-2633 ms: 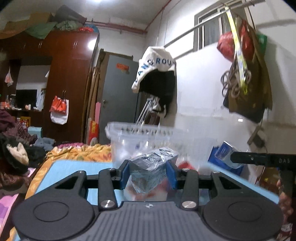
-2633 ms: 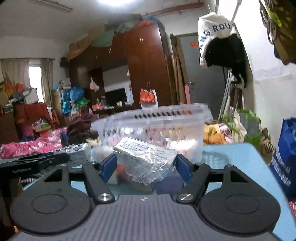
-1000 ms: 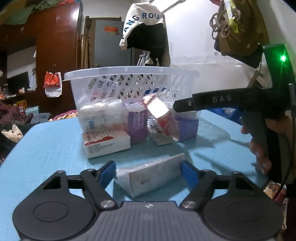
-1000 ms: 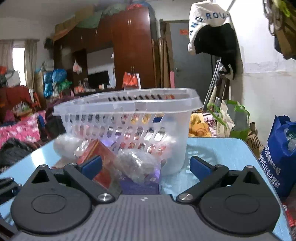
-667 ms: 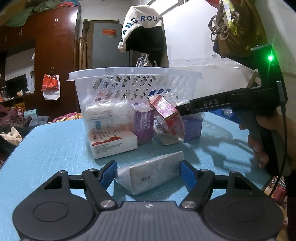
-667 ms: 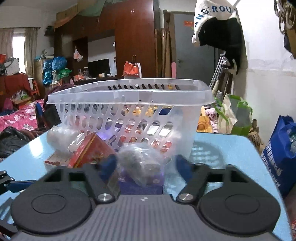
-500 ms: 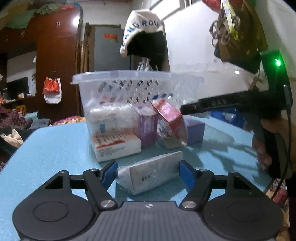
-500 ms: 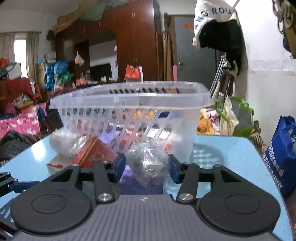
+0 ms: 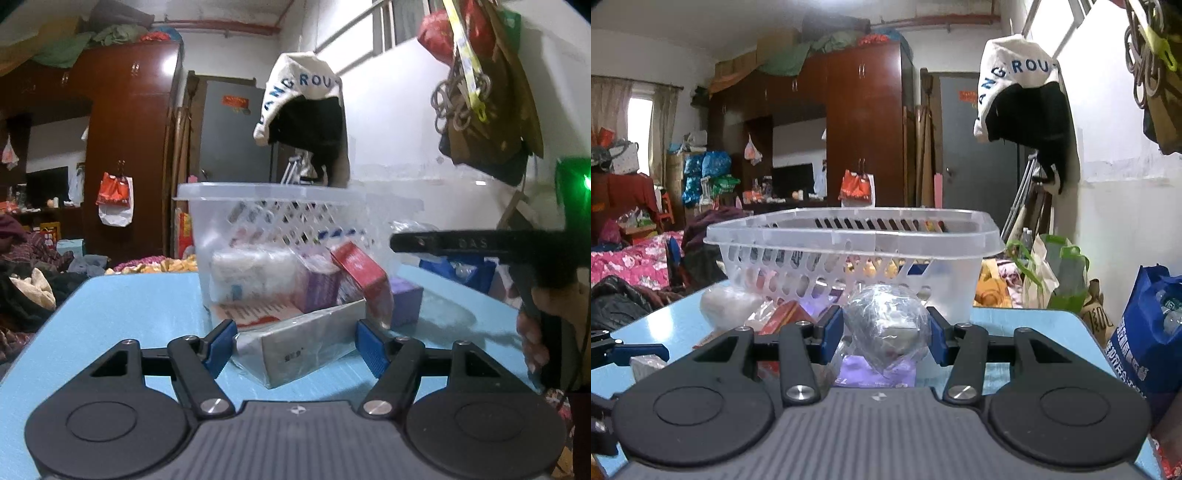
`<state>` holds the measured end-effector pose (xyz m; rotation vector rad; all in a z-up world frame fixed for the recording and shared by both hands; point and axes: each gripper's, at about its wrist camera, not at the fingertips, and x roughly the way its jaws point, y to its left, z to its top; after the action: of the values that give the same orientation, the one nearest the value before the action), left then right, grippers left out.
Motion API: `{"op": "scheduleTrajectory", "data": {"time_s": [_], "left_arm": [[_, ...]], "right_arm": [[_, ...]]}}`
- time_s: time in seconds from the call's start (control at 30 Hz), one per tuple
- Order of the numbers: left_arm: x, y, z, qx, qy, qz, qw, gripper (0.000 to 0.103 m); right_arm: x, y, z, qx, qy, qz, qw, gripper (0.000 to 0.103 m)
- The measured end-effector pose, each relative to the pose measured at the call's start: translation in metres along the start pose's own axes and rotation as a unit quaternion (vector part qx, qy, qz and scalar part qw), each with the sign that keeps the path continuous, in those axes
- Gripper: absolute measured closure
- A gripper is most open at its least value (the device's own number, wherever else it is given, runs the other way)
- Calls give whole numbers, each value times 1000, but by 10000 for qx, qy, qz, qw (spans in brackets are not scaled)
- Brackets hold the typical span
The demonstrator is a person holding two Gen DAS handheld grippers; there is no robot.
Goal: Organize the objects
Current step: 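Grasp a white flat pack with the left gripper while the right grasps a clear bag, then drop both items into the white basket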
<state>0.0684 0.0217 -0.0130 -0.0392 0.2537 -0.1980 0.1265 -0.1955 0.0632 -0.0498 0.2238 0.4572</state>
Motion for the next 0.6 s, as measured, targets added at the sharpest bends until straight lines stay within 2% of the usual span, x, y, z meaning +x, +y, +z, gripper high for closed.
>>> {"op": "scheduleTrajectory", "data": {"time_s": [0.13, 0.3, 0.37, 0.47, 0.53, 0.6], "left_arm": [[-5, 8, 3, -144, -173, 107, 9997, 30], [-9, 15, 9, -325, -293, 35, 9990, 30], [-12, 18, 17, -398, -389, -10, 9985, 30], [-14, 20, 44, -458, -605, -85, 9971, 30], [-7, 20, 73, -422, -701, -158, 9965, 30], [11, 23, 108, -572, -703, -391, 9951, 30]], "right_arm": [[-4, 1, 0, -36, -169, 3, 9998, 52], [-10, 1, -2, 113, -399, -250, 9988, 52], [-14, -2, -1, 210, -444, -207, 9986, 52], [-24, -4, 9, 360, -575, 75, 9977, 52], [-31, 0, 28, 164, -763, -55, 9969, 52], [-26, 2, 55, 3, -753, -81, 9971, 52]]}}
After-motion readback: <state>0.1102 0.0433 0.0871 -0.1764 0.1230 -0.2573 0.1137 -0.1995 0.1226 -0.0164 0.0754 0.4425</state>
